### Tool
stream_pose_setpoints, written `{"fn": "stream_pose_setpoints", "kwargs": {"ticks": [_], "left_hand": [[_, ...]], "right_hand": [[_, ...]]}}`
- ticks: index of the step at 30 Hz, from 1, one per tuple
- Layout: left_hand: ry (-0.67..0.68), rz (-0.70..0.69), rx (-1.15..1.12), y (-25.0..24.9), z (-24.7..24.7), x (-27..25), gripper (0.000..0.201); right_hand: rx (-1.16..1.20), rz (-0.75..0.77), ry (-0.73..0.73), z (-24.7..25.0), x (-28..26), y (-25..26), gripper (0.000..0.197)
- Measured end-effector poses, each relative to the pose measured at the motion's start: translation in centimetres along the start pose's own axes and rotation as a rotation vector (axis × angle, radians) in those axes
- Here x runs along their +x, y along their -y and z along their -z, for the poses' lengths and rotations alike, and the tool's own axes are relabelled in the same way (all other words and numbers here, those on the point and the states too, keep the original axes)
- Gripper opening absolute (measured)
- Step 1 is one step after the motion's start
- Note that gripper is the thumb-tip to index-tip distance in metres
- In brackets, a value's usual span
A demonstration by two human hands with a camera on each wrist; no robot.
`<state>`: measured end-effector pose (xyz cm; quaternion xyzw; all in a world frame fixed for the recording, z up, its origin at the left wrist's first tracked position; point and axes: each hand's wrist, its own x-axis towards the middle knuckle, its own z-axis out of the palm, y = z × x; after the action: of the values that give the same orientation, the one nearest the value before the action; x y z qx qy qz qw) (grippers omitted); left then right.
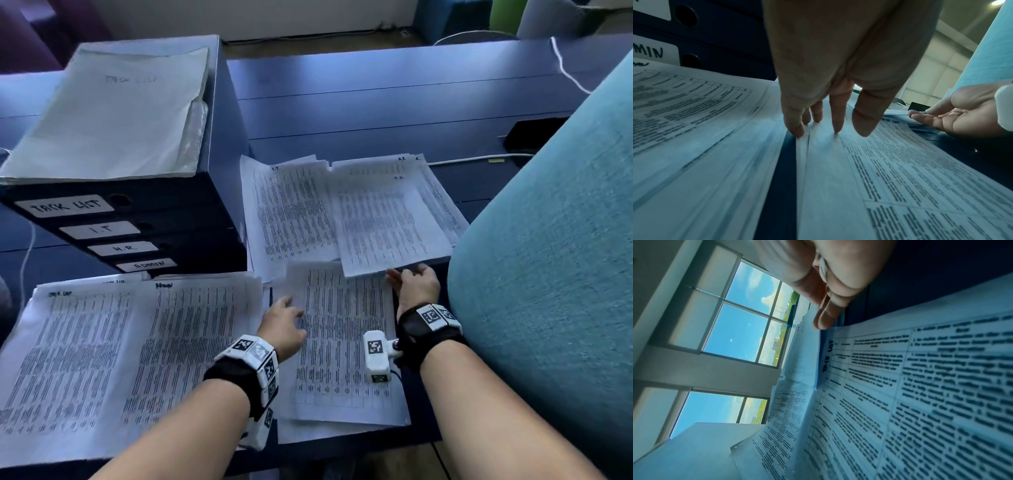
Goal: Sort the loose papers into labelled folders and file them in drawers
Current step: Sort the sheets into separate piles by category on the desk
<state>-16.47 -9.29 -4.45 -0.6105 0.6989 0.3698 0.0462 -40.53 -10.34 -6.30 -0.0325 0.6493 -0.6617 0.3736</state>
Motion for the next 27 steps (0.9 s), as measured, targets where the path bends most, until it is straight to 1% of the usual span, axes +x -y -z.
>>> {"fn": "stream_pose_setpoints", "kwargs": {"ticks": [2,3,4,6,8,10,11,12,15,17,19,21,23,25,27], "left_hand": [[-0.008,0.007,-0.008,0.1,-0.2,0.1,0.052],[-0.012,0.007,-0.006,0.1,-0.2,0.2,0.051],[-0.014,0.008,-0.003,0.1,-0.2,0.2,0.051],[-0.018,0.009,-0.004,0.3,-0.2,0.3,0.049],[-0.02,0.012,-0.004,0.4,-0.2,0.5,0.046],[-0.021,0.014,-0.002,0.5,-0.1,0.6,0.042],[-0.021,0.012,0.0,0.5,-0.1,0.7,0.041],[-0.021,0.01,0.003,0.6,0.0,0.6,0.041],[-0.02,0.003,0.008,0.6,0.1,0.6,0.04],[-0.016,0.003,0.011,0.6,0.1,0.6,0.04],[-0.013,0.003,0.009,0.6,0.2,0.5,0.041],[-0.021,0.004,-0.012,0.5,0.4,0.4,0.044],[-0.062,0.022,-0.047,0.6,0.5,0.3,0.045],[-0.116,0.062,-0.069,0.9,0.7,0.3,0.045],[-0.117,0.109,-0.082,1.0,0.6,0.3,0.046]], "right_hand": [[-0.02,0.009,0.033,0.1,0.7,-0.3,0.048],[-0.084,0.021,0.055,0.2,0.9,-0.4,0.057],[-0.187,0.05,0.075,0.3,0.9,-0.4,0.061],[-0.455,0.159,0.106,0.5,0.4,-0.2,0.056],[-0.71,0.311,0.144,0.6,-0.7,0.1,0.043],[-0.956,0.481,0.244,0.5,-1.6,-0.1,0.036],[-1.088,0.532,0.312,0.4,-1.9,-0.4,0.036],[-1.204,0.535,0.373,0.3,-2.0,-0.6,0.038],[-1.413,0.372,0.46,-0.4,-1.9,-0.5,0.046],[-1.451,0.325,0.483,-0.6,-1.8,-0.2,0.051],[-1.397,0.338,0.484,-0.4,-1.8,-0.1,0.054],[-1.302,0.379,0.414,0.1,-1.9,-0.1,0.053],[-1.235,0.38,0.31,0.8,-2.2,-0.2,0.048],[-1.197,0.328,0.248,1.4,-2.6,-0.4,0.045],[-1.173,0.265,0.224,1.8,-3.0,-0.5,0.044]]}}
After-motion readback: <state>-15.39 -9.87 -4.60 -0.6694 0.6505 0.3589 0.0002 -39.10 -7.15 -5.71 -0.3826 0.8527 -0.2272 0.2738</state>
